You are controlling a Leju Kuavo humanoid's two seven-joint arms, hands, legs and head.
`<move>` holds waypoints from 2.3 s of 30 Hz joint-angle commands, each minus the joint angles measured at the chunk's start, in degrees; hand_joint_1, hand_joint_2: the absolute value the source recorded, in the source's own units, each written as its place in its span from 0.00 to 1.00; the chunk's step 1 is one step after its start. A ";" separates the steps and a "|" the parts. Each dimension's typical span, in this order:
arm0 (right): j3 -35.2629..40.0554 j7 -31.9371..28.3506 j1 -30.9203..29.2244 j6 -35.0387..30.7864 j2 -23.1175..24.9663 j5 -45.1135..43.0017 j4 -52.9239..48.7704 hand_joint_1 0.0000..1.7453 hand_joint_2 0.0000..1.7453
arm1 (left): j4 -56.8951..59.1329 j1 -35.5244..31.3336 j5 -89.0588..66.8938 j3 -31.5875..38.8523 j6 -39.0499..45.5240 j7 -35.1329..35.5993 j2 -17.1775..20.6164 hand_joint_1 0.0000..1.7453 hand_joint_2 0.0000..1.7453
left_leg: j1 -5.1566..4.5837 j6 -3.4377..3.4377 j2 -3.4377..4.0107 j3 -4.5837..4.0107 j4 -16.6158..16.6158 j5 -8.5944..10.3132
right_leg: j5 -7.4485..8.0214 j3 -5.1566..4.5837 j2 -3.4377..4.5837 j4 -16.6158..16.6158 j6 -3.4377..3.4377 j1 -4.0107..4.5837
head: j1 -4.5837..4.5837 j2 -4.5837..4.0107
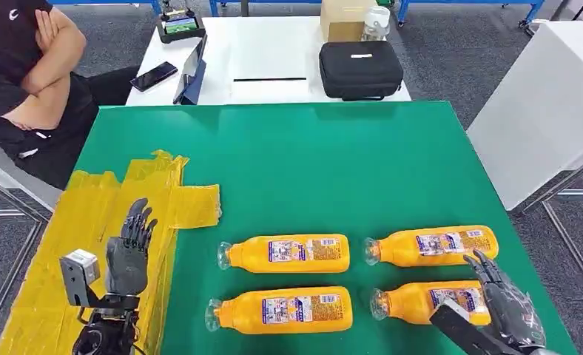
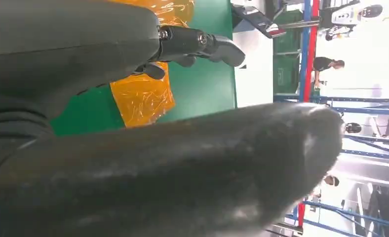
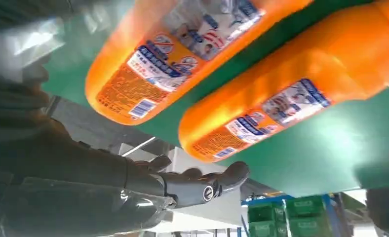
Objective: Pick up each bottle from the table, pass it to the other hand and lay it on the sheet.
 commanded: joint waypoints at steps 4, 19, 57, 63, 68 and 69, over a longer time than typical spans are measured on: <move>-3.87 -3.24 -5.19 5.74 -1.99 2.34 8.32 0.00 1.00 | 3.22 -2.19 0.31 0.17 0.58 0.72 -0.66 0.00 0.00 | 0.04 -0.12 0.25 0.41 -0.09 -0.15 | -0.03 0.57 0.01 -0.17 -0.06 0.08 | 0.02 0.00; 2.51 -0.99 -7.05 8.39 -8.86 0.83 15.51 0.00 1.00 | 3.18 -2.23 0.83 0.08 1.39 1.33 -0.17 0.00 0.00 | 0.07 -0.15 0.32 0.61 -0.08 -0.24 | -0.09 0.79 -0.01 -0.20 -0.09 0.14 | 0.02 0.00; 20.44 6.32 -3.29 13.87 -21.32 -11.53 15.09 1.00 1.00 | 5.78 -5.38 1.93 -0.58 2.14 2.37 0.14 0.00 0.00 | 0.10 -0.17 0.27 1.92 -0.04 -0.85 | -0.63 1.43 0.10 -0.15 -0.16 0.23 | 0.02 0.00; 7.99 -3.29 0.87 18.98 -18.25 -20.61 5.06 1.00 1.00 | 4.35 -4.05 2.33 1.08 1.60 1.54 0.02 0.00 0.00 | 0.10 -0.21 0.17 2.00 -0.03 -1.08 | -0.92 1.71 -0.16 -0.14 -0.14 0.25 | 0.02 0.00; -4.86 -15.76 -3.75 26.29 -11.15 -28.90 2.61 1.00 1.00 | 3.20 -2.68 2.61 1.90 1.30 0.87 -0.27 0.00 0.00 | 0.01 -0.12 0.44 1.68 -0.01 -1.01 | -0.74 1.84 0.25 -0.07 0.00 0.13 | 0.00 0.00; -5.22 -15.76 -4.06 26.97 -10.86 -28.68 2.53 1.00 1.00 | 3.10 -2.60 2.61 1.95 1.30 0.88 -0.22 0.00 0.00 | 0.00 -0.10 0.44 1.62 -0.01 -1.00 | -0.74 1.80 0.27 -0.09 -0.01 0.13 | 0.02 0.00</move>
